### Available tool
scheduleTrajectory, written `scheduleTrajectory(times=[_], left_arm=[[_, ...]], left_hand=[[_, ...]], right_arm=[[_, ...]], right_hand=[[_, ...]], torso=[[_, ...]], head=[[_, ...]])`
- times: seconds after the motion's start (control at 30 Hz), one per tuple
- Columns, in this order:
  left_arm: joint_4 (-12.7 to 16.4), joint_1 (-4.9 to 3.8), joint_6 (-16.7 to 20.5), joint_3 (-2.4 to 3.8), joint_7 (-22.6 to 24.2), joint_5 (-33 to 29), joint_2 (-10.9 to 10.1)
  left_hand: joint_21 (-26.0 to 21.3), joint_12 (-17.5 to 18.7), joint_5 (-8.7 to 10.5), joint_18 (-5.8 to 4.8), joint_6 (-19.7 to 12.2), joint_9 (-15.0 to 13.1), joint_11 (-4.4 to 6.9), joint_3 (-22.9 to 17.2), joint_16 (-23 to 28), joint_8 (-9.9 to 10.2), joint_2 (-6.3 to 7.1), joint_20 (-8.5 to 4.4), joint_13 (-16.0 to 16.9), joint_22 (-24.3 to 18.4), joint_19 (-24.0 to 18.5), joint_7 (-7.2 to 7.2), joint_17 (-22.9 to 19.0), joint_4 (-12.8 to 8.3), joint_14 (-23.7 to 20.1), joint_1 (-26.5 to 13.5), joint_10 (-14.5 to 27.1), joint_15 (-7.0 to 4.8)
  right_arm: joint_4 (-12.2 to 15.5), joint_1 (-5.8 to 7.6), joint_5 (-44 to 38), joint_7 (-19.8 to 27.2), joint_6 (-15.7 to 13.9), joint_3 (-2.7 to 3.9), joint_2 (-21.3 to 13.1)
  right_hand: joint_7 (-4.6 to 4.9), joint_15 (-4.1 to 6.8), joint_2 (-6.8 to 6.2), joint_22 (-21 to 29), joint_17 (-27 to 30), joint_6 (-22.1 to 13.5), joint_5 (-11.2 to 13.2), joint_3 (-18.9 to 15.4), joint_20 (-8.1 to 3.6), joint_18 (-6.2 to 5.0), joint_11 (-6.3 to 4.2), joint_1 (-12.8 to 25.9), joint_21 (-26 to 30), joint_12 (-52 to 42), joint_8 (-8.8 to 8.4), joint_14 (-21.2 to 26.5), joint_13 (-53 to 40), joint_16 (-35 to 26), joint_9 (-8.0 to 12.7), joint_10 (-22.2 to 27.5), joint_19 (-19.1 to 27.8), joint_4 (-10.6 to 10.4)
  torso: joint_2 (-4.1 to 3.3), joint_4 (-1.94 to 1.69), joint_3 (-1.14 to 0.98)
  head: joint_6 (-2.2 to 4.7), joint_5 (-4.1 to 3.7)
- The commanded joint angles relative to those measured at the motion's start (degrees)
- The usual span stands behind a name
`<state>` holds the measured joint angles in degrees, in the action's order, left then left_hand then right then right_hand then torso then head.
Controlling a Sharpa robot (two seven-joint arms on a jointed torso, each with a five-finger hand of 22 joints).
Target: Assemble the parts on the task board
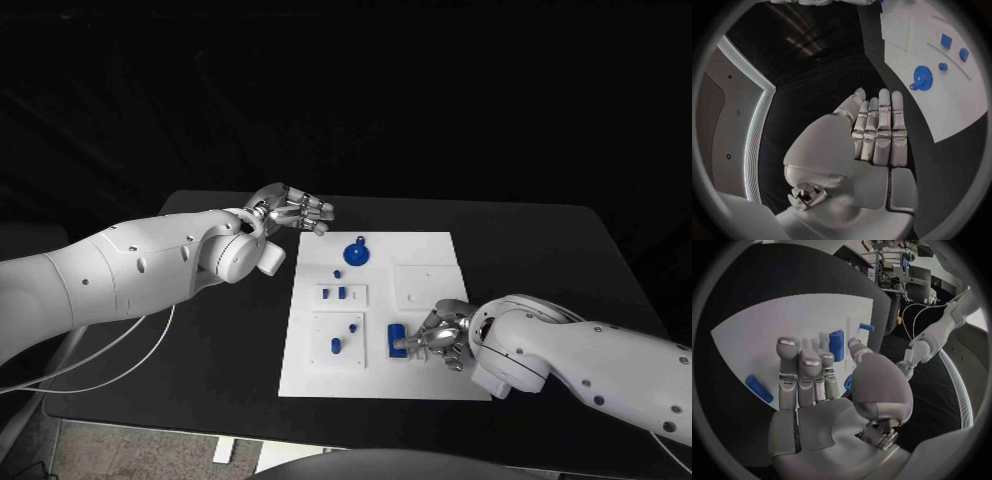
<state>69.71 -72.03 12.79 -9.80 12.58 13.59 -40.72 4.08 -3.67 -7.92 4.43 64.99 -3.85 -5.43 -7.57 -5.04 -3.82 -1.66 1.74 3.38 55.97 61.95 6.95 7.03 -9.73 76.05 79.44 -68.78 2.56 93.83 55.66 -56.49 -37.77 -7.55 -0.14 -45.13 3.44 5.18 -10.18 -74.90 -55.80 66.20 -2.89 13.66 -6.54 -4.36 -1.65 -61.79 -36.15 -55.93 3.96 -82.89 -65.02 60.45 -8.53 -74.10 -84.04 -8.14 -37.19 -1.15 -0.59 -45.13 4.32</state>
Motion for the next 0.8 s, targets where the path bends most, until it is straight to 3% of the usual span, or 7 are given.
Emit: scheduleTrajectory(times=[0.03,0.17,0.27,0.4,0.57,0.8], left_arm=[[0.1,-0.04,-0.6,0.04,0.4,-0.3,0.0],[0.1,-0.04,-0.5,0.04,0.4,-0.3,-0.1],[0.2,-0.04,-0.5,0.04,0.5,-0.3,-0.1],[0.2,-0.04,-0.6,0.04,0.4,-0.3,-0.1],[0.1,-0.03,-0.6,0.04,0.5,-0.3,-0.1],[0.1,-0.03,-0.6,0.03,0.4,-0.3,-0.1]], left_hand=[[-0.1,0.2,0.03,0.02,-0.4,0.0,-0.05,0.0,-0.1,0.2,0.36,0.0,-0.1,-0.1,0.2,-0.11,0.1,0.2,0.0,-0.3,0.5,0.34],[-0.1,0.2,0.03,0.02,-0.4,0.0,-0.05,0.0,-0.1,0.2,0.36,0.0,-0.1,-0.1,0.2,-0.11,0.1,0.2,0.0,-0.3,0.5,0.34],[-0.1,0.2,0.02,0.02,-0.4,0.0,-0.05,-0.2,-0.1,0.2,0.42,0.01,-0.1,-0.4,0.3,-0.12,0.1,0.5,0.0,-0.3,0.5,0.35],[-0.1,0.2,0.02,0.02,-0.4,0.0,-0.05,-0.2,-0.1,0.2,0.42,0.01,-0.1,-0.4,0.3,-0.12,0.1,0.5,0.0,-0.3,0.5,0.35],[-0.1,0.2,0.02,0.02,-0.4,0.0,-0.05,-0.2,-0.1,0.2,0.42,0.01,-0.1,-0.4,0.3,-0.12,0.1,0.5,0.0,-0.3,0.5,0.35],[-0.1,0.2,0.02,0.02,-0.4,0.0,-0.05,-0.2,-0.1,0.2,0.42,0.01,-0.1,-0.4,0.3,-0.12,0.1,0.5,0.0,-0.3,0.5,0.35]], right_arm=[[0.8,-0.05,-0.1,4.4,-2.0,0.51,-1.4],[1.9,-0.04,-0.6,7.5,-1.1,2.51,-3.7],[2.0,-0.04,-2.5,9.0,0.6,4.95,-5.7],[1.5,-0.01,-3.5,9.3,2.7,6.75,-7.8],[0.4,0.01,-4.2,8.3,5.7,7.82,-9.7],[-0.7,0.01,-9.4,3.5,11.0,8.25,-11.7]], right_hand=[[0.17,0.33,0.66,-2.0,-0.1,-0.3,0.0,-0.5,-0.36,0.28,-0.05,-0.7,-0.6,-0.5,-0.28,-0.1,-0.1,-0.3,-0.1,-0.2,-3.0,0.7],[0.22,0.22,2.31,-2.1,0.1,-0.2,-0.2,-1.3,-0.14,0.1,0.0,-1.5,-0.8,-0.7,-0.31,-0.1,-0.1,-0.3,-0.5,-0.2,-2.9,2.9],[0.18,0.21,3.22,-2.1,0.3,0.0,-0.4,-0.6,-0.1,0.16,-0.02,-1.7,-0.8,-0.9,-0.32,-0.1,0.0,-0.3,-0.5,-0.2,-2.9,5.1],[0.06,0.26,4.0,-2.2,0.3,0.4,-0.9,-0.2,-0.15,0.21,-0.09,-1.9,-0.8,-1.3,-0.33,-0.1,-0.1,-0.1,-0.4,-0.3,-2.9,7.4],[-0.04,0.3,4.64,-2.4,0.3,0.6,-1.7,0.0,-0.19,0.26,-0.18,-2.0,-0.9,-1.4,-0.32,-0.1,0.0,0.1,-0.2,-0.3,-2.9,9.2],[-0.05,0.24,4.6,-2.5,0.3,0.7,-2.2,0.0,-0.15,0.31,-0.16,-1.5,-0.8,-1.2,-0.34,-0.1,0.2,0.2,0.0,-0.2,-2.9,10.2]], torso=[[0.03,0.08,0.0],[0.04,0.09,0.02],[0.05,0.12,0.01],[0.04,0.12,0.04],[-0.01,0.07,-0.06],[-0.01,0.05,0.0]], head=[[0.21,-0.24],[0.55,-0.63],[0.81,-0.98],[1.07,-1.52],[1.2,-2.04],[1.13,-2.63]])
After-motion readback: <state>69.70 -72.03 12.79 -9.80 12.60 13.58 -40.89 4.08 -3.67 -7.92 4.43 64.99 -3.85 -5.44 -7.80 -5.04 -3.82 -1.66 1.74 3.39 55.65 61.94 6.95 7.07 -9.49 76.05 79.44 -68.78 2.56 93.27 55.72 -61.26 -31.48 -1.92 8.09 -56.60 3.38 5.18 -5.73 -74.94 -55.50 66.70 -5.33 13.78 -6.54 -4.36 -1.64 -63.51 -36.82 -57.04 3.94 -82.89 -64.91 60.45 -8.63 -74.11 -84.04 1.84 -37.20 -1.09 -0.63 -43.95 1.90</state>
